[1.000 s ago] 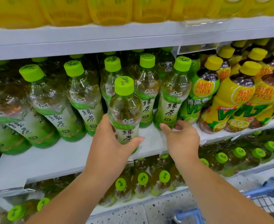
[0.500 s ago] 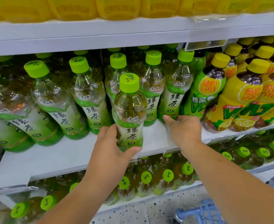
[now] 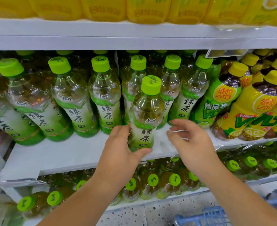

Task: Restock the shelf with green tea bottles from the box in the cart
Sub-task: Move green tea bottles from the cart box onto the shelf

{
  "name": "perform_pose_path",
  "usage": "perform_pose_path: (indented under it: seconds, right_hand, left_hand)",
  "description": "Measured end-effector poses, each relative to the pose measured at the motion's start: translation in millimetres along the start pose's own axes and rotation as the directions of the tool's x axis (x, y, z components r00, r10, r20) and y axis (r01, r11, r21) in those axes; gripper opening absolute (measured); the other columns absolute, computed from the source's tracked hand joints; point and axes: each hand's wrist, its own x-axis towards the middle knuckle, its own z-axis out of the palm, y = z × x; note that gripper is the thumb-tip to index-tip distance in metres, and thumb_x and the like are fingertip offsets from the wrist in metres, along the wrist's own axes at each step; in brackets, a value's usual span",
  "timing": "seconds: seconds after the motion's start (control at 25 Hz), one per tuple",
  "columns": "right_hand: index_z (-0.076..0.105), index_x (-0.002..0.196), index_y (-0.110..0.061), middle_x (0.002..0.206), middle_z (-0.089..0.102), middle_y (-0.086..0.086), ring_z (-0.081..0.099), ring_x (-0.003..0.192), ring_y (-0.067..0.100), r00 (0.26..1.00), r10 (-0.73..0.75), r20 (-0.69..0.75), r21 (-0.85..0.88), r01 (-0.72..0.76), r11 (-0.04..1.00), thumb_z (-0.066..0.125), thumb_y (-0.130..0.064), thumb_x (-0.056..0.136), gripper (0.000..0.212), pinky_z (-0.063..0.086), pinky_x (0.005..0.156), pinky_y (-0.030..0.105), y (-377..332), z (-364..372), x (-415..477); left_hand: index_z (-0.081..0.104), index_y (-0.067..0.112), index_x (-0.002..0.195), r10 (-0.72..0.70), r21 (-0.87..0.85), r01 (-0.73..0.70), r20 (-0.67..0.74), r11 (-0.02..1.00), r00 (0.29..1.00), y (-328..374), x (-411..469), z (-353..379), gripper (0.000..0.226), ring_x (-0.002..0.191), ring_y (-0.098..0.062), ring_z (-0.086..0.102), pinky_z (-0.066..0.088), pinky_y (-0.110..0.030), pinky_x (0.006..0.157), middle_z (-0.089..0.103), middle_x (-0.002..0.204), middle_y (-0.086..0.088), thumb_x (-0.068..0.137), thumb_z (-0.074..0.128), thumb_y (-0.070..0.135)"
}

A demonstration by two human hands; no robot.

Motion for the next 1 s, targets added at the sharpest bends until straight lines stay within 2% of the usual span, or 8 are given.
perform_pose_path:
  seconds: [0.08, 0.16, 0.28, 0.36, 0.6, 0.68, 0.84, 1.0]
  right_hand:
    - [0.057, 0.125, -0.051, 0.12, 0.062, -0.031, 0.057, 0.114, -0.01, 0.971, -0.1, 0.219, 0.144, 0.069, 0.987, 0.068, -0.046, 0.08, 0.046, 0.05, 0.084, 0.011, -12.8, 11.0, -15.2]
    - [0.056, 0.128, -0.048, 0.127, 0.063, -0.024, 0.057, 0.122, -0.002, 0.936, -0.199, 0.289, 0.202, 0.144, 0.969, 0.071, -0.04, 0.083, 0.049, 0.05, 0.094, 0.023, -22.7, 23.6, -22.1]
    - [0.064, 0.112, -0.048, 0.11, 0.072, -0.021, 0.067, 0.103, -0.002, 0.925, -0.284, 0.25, 0.261, 0.218, 0.94, 0.079, -0.021, 0.084, 0.042, 0.055, 0.078, 0.013, -36.2, 44.6, -28.0]
    - [0.067, 0.112, -0.046, 0.108, 0.074, -0.02, 0.07, 0.099, 0.0, 0.903, -0.319, 0.288, 0.296, 0.233, 0.927, 0.08, -0.016, 0.083, 0.044, 0.054, 0.074, 0.01, -48.1, 69.7, -34.4]
    - [0.066, 0.114, -0.044, 0.107, 0.073, -0.021, 0.069, 0.101, 0.001, 0.868, -0.357, 0.345, 0.328, 0.245, 0.912, 0.08, -0.026, 0.083, 0.039, 0.056, 0.078, 0.017, -85.8, 162.9, -50.5]
    - [0.067, 0.115, -0.043, 0.109, 0.073, -0.021, 0.068, 0.104, 0.003, 0.862, -0.367, 0.351, 0.335, 0.25, 0.908, 0.079, -0.028, 0.083, 0.037, 0.056, 0.084, 0.024, -96.9, 189.1, -56.4]
    - [0.067, 0.118, -0.039, 0.111, 0.073, -0.019, 0.068, 0.105, 0.005, 0.839, -0.384, 0.385, 0.357, 0.248, 0.901, 0.076, -0.027, 0.087, 0.034, 0.057, 0.083, 0.02, -115.3, 229.2, -65.4]
    - [0.067, 0.119, -0.033, 0.109, 0.073, -0.017, 0.069, 0.101, 0.003, 0.857, -0.365, 0.364, 0.347, 0.239, 0.907, 0.08, -0.026, 0.083, 0.039, 0.055, 0.083, 0.017, -125.4, 250.4, -68.9]
  left_hand:
    - [0.063, 0.03, 0.12, 0.003, -0.021, -0.003, 0.007, 1.0, 1.0, 2.1, 0.8, -2.1, 0.053, 0.104, 0.014, 0.05, 0.037, 0.002, 0.08, 0.056, 0.11, 0.021, 0.074, 0.088, 0.037]
    - [0.064, 0.034, 0.119, 0.011, -0.036, -0.01, 0.025, 0.999, 1.0, 4.0, -3.4, -8.0, 0.051, 0.101, 0.009, 0.054, 0.041, -0.002, 0.08, 0.059, 0.109, 0.02, 0.074, 0.088, 0.035]
    - [0.064, 0.038, 0.118, -0.005, -0.074, 0.005, -0.002, 0.997, 1.0, 2.6, -19.8, -27.4, 0.049, 0.101, 0.006, 0.057, 0.043, -0.005, 0.082, 0.062, 0.109, 0.02, 0.075, 0.087, 0.032]
    - [0.063, 0.039, 0.118, -0.066, -0.104, 0.059, -0.064, 0.993, 0.996, -7.4, -31.9, -49.7, 0.049, 0.101, 0.007, 0.058, 0.045, -0.007, 0.08, 0.065, 0.109, 0.021, 0.075, 0.086, 0.031]
    - [0.057, 0.032, 0.128, -0.214, -0.202, 0.169, -0.225, 0.965, 0.951, -60.7, -60.4, -120.5, 0.061, 0.102, 0.011, 0.061, 0.045, -0.004, 0.082, 0.069, 0.111, 0.021, 0.076, 0.089, 0.024]
    - [0.059, 0.028, 0.13, -0.196, -0.161, 0.155, -0.281, 0.975, 0.94, -75.8, -65.7, -141.4, 0.061, 0.106, 0.005, 0.062, 0.048, -0.011, 0.088, 0.068, 0.114, 0.018, 0.076, 0.088, 0.021]
    - [0.062, 0.025, 0.132, -0.181, -0.067, 0.168, -0.412, 0.983, 0.893, -97.4, -73.0, -173.9, 0.064, 0.111, 0.0, 0.055, 0.046, -0.016, 0.095, 0.059, 0.115, 0.009, 0.074, 0.089, 0.02]
    - [0.062, 0.032, 0.133, -0.216, -0.02, 0.233, -0.459, 0.972, 0.862, -102.0, -74.4, -182.0, 0.06, 0.102, 0.001, 0.055, 0.047, -0.017, 0.088, 0.06, 0.109, 0.012, 0.078, 0.085, 0.027]
